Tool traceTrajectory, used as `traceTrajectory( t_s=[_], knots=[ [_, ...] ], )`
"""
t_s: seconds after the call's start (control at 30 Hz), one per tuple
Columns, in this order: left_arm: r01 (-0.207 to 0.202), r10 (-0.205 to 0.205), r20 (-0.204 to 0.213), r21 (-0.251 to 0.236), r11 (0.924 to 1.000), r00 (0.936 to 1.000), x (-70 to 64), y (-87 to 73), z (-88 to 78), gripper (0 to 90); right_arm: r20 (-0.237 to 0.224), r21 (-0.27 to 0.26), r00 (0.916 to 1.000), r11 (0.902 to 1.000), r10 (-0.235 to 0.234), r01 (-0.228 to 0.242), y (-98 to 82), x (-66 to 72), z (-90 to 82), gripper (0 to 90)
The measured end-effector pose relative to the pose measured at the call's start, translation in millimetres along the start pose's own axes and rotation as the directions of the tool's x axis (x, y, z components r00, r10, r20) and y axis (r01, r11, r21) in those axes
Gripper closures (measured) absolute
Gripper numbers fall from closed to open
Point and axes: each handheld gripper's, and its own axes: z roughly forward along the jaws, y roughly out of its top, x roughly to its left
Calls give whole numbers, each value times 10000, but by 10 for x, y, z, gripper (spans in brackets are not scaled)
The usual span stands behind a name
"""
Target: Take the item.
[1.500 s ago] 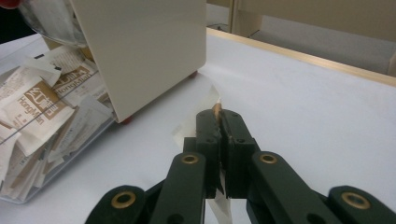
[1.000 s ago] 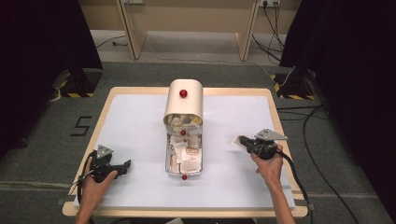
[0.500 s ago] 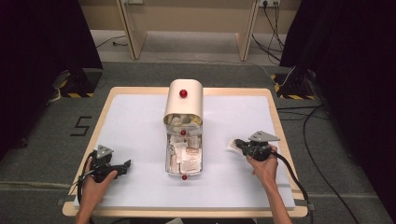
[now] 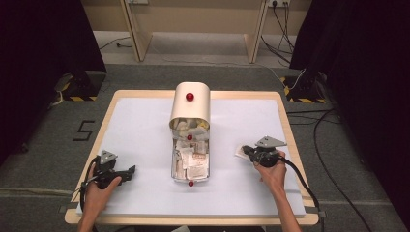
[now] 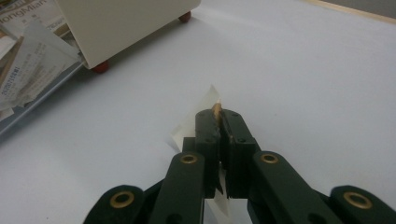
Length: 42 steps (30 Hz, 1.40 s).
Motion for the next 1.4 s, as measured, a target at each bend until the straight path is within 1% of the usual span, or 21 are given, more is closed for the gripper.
traceTrajectory(
  t_s=[0.13, 0.3, 0.5, 0.7, 0.8, 0.93, 1.17, 1.4],
  knots=[
    [-16, 16, 0, 13, 10000, 10000, 1, 0, -1, 113, 114, 73, 9999, 10000, -30, 29, -2, -5, 0, 846],
    [-12, 12, -1, 10, 10000, 10000, 1, 0, -1, 113, 169, 89, 9999, 10000, 23, -24, 3, -11, -6, 802],
    [-11, 11, -2, 8, 10000, 10000, 1, 0, 0, 112, 273, -16, 9995, 9999, 132, -131, 14, -21, -28, 750],
    [-1, 1, 1, -1, 10000, 10000, 0, 0, 0, 113, 524, -226, 9979, 9991, 372, -361, 37, -51, -68, 627],
    [3, -3, 1, -3, 10000, 10000, 0, 0, 0, 113, 482, -267, 9976, 9984, 507, -494, 49, -66, -88, 553],
    [0, 0, 0, -2, 10000, 10000, 0, 0, 0, 113, 519, -309, 9954, 9964, 806, -791, 59, -81, -105, 465],
    [2, -2, 2, -1, 10000, 10000, 0, 0, 0, 112, 580, -293, 9933, 9947, 1004, -988, 66, -90, -116, 386],
    [2, -2, 0, -2, 10000, 10000, 0, 0, 0, 113, 598, -264, 9924, 9940, 1077, -1063, 71, -97, -140, 353]
  ],
)
